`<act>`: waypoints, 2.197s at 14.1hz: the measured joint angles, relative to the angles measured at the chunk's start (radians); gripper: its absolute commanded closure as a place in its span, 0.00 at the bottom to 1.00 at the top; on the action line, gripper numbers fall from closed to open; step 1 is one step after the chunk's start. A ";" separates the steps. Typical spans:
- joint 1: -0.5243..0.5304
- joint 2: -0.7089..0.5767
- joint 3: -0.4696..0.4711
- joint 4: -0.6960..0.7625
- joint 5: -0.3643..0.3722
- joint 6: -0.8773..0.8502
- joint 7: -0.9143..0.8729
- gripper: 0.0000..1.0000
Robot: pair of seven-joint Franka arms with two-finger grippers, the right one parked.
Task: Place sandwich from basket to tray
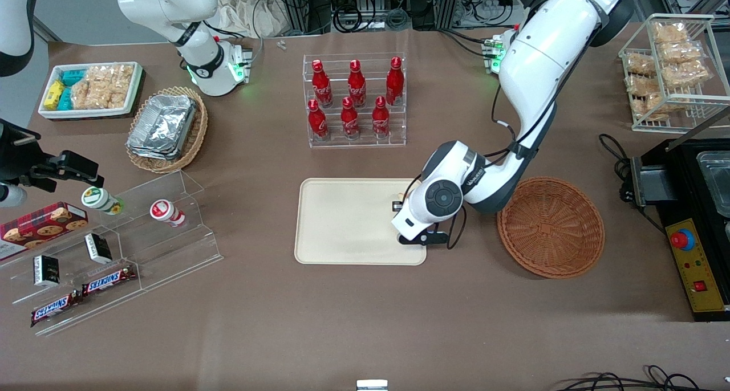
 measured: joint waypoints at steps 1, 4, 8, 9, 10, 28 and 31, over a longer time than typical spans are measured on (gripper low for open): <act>0.000 0.000 0.001 0.000 0.000 0.001 0.000 0.01; 0.001 0.001 0.003 0.001 0.001 0.002 0.000 0.01; 0.002 0.001 0.005 0.003 0.001 0.002 -0.005 0.01; 0.002 0.000 0.005 0.005 0.001 0.002 -0.008 0.01; 0.003 0.000 0.005 0.010 0.000 0.002 -0.011 0.01; 0.175 -0.530 0.087 -0.080 0.001 -0.432 -0.020 0.00; 0.174 -0.695 0.157 -0.249 0.001 -0.386 -0.012 0.00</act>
